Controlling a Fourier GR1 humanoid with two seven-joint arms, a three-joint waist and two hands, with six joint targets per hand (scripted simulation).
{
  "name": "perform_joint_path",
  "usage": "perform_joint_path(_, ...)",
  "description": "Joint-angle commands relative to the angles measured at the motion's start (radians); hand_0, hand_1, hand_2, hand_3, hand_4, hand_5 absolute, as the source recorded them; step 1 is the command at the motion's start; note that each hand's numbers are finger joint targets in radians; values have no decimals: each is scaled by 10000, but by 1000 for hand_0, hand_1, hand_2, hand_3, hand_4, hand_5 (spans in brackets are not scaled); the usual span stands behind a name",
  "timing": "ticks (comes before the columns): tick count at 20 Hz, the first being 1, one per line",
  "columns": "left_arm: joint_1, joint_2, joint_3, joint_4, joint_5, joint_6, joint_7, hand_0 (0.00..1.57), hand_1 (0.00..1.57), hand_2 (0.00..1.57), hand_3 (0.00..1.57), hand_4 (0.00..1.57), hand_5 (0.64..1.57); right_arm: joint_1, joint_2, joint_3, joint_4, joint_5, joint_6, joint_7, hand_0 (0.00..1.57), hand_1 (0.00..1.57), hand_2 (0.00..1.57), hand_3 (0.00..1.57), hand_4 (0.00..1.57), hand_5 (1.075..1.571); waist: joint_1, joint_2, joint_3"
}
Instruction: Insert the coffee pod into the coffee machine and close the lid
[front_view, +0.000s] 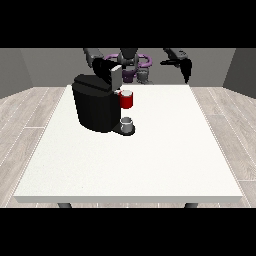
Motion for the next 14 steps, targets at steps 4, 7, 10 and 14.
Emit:
perform_joint_path(4,67,212,-159,153,-10,-241,-113,0,0,0,0,158,1571,-1220,95,208,345,587,-357,721,0,0,0,0,215,1571,515,137,20)
perform_joint_path(7,64,339,65,371,169,-178,-197,0,0,0,0,148,1571,-940,440,479,277,796,-338,409,0,0,0,0,149,1571,216,-17,20)
perform_joint_path(10,-169,463,180,592,251,-236,-546,0,0,0,0,139,1571,-1513,198,278,315,879,-308,408,0,0,0,0,110,1571,193,302,20)
perform_joint_path(14,2,280,38,532,318,-170,-621,0,0,0,0,0,1571,-1319,512,273,353,729,-157,150,0,0,0,0,125,1571,143,97,20)
